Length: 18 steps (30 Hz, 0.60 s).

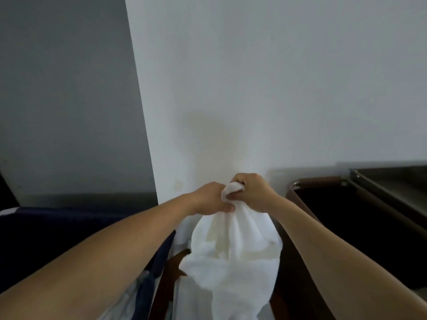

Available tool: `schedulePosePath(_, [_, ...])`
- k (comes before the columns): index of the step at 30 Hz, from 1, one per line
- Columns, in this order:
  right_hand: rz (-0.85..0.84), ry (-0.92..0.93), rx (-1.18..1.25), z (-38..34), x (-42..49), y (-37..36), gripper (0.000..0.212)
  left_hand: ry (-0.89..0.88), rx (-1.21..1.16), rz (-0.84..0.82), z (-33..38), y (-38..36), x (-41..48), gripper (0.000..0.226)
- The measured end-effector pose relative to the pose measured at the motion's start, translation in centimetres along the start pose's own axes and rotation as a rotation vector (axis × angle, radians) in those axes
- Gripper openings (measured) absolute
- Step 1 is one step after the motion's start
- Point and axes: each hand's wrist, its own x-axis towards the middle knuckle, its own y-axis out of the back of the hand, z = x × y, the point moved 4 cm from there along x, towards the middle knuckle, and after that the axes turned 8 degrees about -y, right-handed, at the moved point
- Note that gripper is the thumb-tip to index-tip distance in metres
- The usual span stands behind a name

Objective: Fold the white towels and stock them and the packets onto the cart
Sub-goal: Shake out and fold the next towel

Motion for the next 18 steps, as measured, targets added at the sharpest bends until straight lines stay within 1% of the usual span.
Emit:
schedulePosePath(2, [0.109,-0.027,0.044,0.5,0.0,0.7,0.021,0.017,-0.133,0.097,-0.4,0.5,0.4,0.025])
schedulePosePath(3, [0.193,-0.037,0.055,0.7,-0.1,1.2,0.028,0.012,-0.210,0.136,-0.5,0.9,0.6,0.020])
schedulePosePath(5, [0.366,-0.058,0.087,1.2,-0.5,2.3,0.044,0.003,-0.371,0.198,-0.4,1.7,0.8,0.016])
schedulePosePath(7, [0.468,-0.094,0.118,1.3,-0.9,3.2,0.043,0.000,-0.507,0.263,0.1,2.8,0.9,0.016])
schedulePosePath(8, [0.462,-0.118,0.130,1.5,-0.8,3.3,0.041,-0.007,-0.557,0.287,0.5,3.4,1.0,0.017])
schedulePosePath(9, [0.413,-0.141,0.149,1.6,-0.6,3.1,0.038,-0.020,-0.601,0.300,0.7,3.9,1.0,0.020])
schedulePosePath(11, [0.267,-0.160,0.250,1.5,-0.3,2.5,0.037,-0.054,-0.689,0.288,1.1,4.6,1.0,0.024])
schedulePosePath(13, [0.109,-0.163,0.392,1.2,-0.3,2.0,0.042,-0.090,-0.749,0.210,1.3,5.0,0.8,0.026])
schedulePosePath(15, [-0.032,-0.159,0.393,0.7,-0.5,1.6,0.037,-0.096,-0.758,0.120,1.3,5.0,0.4,0.028])
schedulePosePath(16, [-0.052,-0.161,0.355,0.6,-0.7,1.5,0.033,-0.090,-0.761,0.085,1.3,5.0,0.1,0.027])
schedulePosePath(18, [0.003,-0.177,0.330,0.8,-0.8,1.4,0.030,-0.061,-0.776,0.074,0.8,5.1,-0.4,0.026])
